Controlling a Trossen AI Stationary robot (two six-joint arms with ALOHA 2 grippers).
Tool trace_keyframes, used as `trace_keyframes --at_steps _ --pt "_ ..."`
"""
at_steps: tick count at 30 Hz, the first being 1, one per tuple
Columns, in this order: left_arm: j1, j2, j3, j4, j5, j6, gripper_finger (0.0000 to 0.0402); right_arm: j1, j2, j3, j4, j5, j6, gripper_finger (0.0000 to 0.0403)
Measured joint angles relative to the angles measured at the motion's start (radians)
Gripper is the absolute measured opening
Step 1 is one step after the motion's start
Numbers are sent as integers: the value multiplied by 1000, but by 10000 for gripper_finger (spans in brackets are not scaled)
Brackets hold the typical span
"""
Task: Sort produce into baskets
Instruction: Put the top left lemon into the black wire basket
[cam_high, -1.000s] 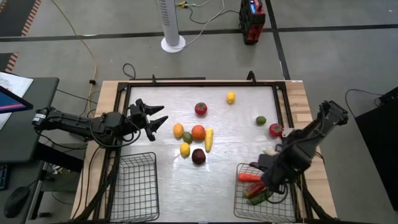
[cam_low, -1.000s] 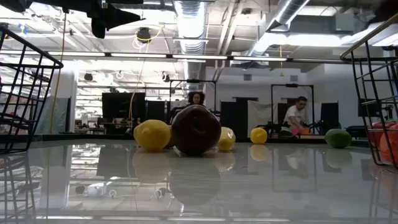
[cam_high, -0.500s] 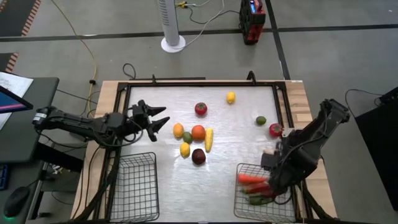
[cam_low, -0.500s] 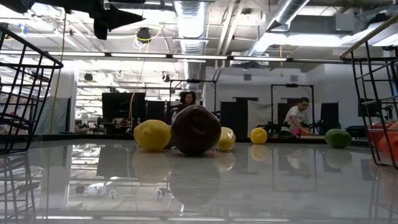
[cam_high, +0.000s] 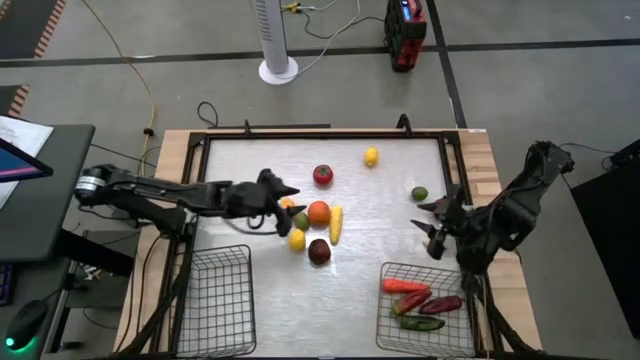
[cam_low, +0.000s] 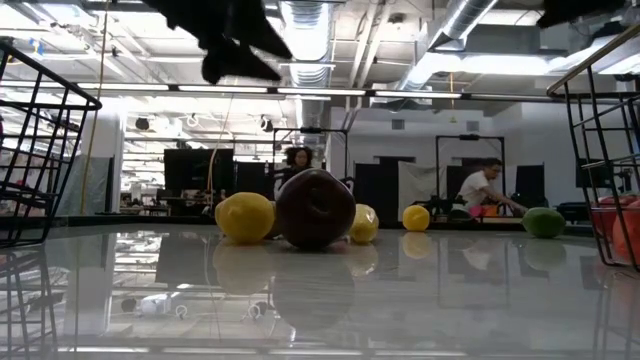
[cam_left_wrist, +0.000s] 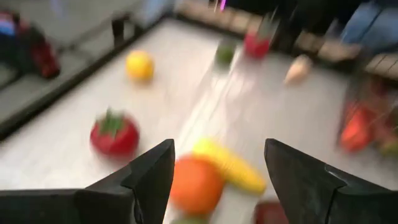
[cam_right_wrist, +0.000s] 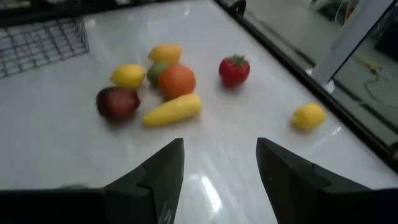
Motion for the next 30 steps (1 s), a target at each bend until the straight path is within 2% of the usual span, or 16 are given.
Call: trace_keyframes --at_steps 4,6,9,17,25,30 --pt "50 110 88 -238 114 -19 238 -54 -36 -94 183 30 -183 225" --pt "75 157 113 -310 183 -6 238 -87 -42 -116 272 30 -288 225" --pt "109 219 144 -368 213 -46 238 -133 -45 -124 371 34 -426 225" --pt "176 331 146 -455 212 -300 255 -244 -49 -124 526 54 -701 225" --pt "183 349 146 -474 119 -419 320 -269 -52 -124 520 54 -755 225" --pt "183 358 126 -424 91 -444 332 -258 -52 -124 516 54 -751 225"
